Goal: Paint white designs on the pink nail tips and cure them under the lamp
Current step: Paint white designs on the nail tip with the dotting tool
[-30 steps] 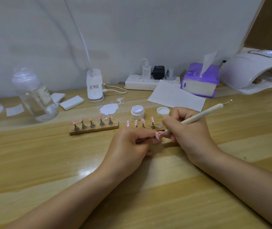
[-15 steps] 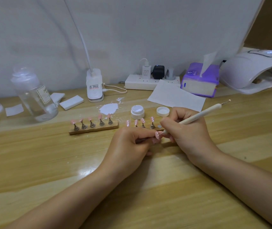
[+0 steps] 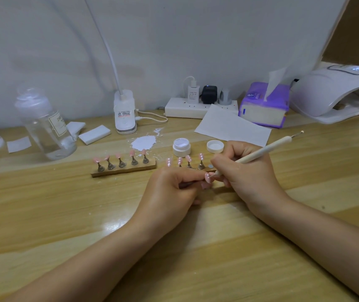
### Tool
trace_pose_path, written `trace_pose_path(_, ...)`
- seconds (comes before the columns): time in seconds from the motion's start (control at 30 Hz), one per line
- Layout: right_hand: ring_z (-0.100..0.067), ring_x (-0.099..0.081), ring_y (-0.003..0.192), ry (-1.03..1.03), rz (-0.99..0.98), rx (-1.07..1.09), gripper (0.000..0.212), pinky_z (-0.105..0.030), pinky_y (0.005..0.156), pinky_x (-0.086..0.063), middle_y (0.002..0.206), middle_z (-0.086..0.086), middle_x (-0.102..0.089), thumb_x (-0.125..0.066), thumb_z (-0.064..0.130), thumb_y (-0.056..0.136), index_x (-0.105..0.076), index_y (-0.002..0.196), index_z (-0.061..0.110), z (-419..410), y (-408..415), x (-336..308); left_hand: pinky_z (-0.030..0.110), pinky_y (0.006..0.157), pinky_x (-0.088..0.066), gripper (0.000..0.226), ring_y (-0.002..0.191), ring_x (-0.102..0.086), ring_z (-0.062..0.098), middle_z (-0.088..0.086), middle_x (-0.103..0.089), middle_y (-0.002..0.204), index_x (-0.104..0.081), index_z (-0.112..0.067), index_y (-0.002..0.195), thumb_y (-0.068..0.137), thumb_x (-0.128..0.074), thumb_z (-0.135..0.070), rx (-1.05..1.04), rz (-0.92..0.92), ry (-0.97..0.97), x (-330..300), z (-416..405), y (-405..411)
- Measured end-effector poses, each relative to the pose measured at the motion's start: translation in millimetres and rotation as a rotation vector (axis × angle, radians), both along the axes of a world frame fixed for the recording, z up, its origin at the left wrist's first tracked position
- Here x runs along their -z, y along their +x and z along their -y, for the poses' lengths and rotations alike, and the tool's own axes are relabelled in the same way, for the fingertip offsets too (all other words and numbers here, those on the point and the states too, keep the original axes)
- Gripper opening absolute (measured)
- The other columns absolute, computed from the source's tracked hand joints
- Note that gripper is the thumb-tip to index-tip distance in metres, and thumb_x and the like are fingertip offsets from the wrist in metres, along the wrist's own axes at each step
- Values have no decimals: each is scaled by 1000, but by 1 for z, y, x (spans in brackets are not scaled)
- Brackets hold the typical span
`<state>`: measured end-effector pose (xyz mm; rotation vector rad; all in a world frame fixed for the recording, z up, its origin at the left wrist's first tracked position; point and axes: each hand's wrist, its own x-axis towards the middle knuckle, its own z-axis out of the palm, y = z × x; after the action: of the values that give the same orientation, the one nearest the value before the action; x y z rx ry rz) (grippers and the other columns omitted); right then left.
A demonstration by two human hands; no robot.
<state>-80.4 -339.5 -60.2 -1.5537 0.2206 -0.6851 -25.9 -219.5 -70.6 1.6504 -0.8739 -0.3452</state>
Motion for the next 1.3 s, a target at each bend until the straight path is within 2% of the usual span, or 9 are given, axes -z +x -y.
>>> trace_pose_path(0.1, -1, -43, 27, -15, -3, 4, 39, -16, 39, -37, 28, 8, -39, -53, -10, 75, -33, 48, 9, 0, -1, 0, 10, 56, -49, 45, 79, -65, -6, -17, -71, 80, -71, -41, 74, 84, -60, 1, 0, 4, 1, 0, 0, 0)
trace_pose_path(0.33, -1, -42, 28, -5, -12, 31, 38, -26, 51, -42, 31, 9, -38, -55, -7, 73, -34, 47, 10, -1, 0, 0, 10, 56, -49, 45, 78, -64, -6, -15, -71, 79, -69, -41, 79, 84, -59, 3, -5, 8, 1, 1, 0, 1)
trace_pose_path(0.5, -2, -40, 30, 32, -22, 59, 41, -43, 62, -44, 31, 7, -35, -56, -7, 72, -34, 43, 13, -1, 0, 0, 10, 56, -49, 45, 77, -63, -7, -15, -71, 80, -69, -42, 78, 84, -60, 2, -4, 12, 3, 1, 1, 1)
trace_pose_path(0.67, -5, -33, 30, 29, -32, 65, 40, -43, 62, -42, 32, 5, -34, -56, -7, 71, -35, 44, 12, -1, 1, 0, 9, 56, -48, 47, 75, -61, -11, -18, -71, 77, -72, -42, 74, 85, -59, 2, 4, 18, 9, 1, 0, 1)
trace_pose_path(0.83, -3, -38, 29, 32, -34, 69, 39, -43, 62, -43, 31, 7, -37, -56, -6, 72, -35, 45, 12, -1, 1, 1, 9, 56, -49, 54, 76, -63, -7, -16, -71, 78, -71, -47, 68, 85, -59, 3, -1, 16, 6, 1, 0, 1)
trace_pose_path(0.93, -5, -37, 31, 15, -36, 64, 38, -42, 61, -42, 31, 6, -37, -57, -4, 71, -36, 44, 12, 0, 0, 2, 9, 56, -49, 46, 76, -63, -8, -14, -72, 80, -72, -40, 75, 84, -59, 4, -1, 18, 2, 1, 0, 1)
trace_pose_path(1.1, -8, -38, 32, 25, -37, 66, 41, -46, 62, -44, 31, 6, -36, -57, -3, 70, -37, 40, 16, 1, 2, 2, 10, 56, -49, 49, 78, -64, -7, -16, -71, 80, -72, -42, 74, 84, -59, 4, -2, 11, 4, 0, 0, 1)
trace_pose_path(1.3, -2, -38, 30, 2, -24, 55, 41, -39, 59, -41, 32, 8, -37, -57, -5, 72, -35, 43, 14, 1, 1, 2, 10, 56, -49, 55, 78, -64, -7, -17, -72, 79, -70, -47, 67, 84, -59, 3, 1, 1, 4, 0, 0, 1)
